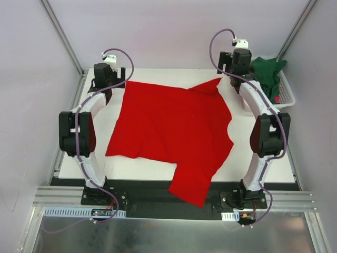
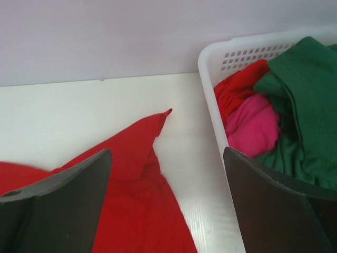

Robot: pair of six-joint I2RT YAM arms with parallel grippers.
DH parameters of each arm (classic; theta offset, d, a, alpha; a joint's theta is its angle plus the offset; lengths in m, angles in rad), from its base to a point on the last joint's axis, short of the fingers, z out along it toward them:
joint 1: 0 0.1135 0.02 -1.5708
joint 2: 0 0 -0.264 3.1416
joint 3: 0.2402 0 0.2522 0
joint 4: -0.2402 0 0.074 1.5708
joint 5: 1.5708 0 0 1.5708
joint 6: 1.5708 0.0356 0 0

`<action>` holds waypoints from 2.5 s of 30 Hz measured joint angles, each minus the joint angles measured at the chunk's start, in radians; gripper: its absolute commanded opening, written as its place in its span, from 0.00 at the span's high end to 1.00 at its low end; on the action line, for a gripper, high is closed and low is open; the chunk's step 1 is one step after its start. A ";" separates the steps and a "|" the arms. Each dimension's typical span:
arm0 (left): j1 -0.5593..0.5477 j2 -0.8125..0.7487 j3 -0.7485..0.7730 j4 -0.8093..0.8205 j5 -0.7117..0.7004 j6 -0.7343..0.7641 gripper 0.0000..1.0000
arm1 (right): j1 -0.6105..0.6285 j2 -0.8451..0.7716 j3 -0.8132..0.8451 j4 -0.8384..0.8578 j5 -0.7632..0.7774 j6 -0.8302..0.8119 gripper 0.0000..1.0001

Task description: Fold and stack the t-shirts

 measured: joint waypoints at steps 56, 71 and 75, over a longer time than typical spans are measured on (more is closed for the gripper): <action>-0.156 0.098 -0.052 -0.408 0.402 -0.346 1.00 | 0.150 0.153 -0.110 -0.528 -0.304 0.249 0.98; -0.106 0.169 0.142 -0.578 0.454 -0.334 1.00 | 0.092 0.350 0.223 -0.695 -0.356 0.205 0.98; -0.105 0.197 0.173 -0.608 0.456 -0.330 1.00 | 0.072 0.397 0.293 -0.730 -0.367 0.193 0.99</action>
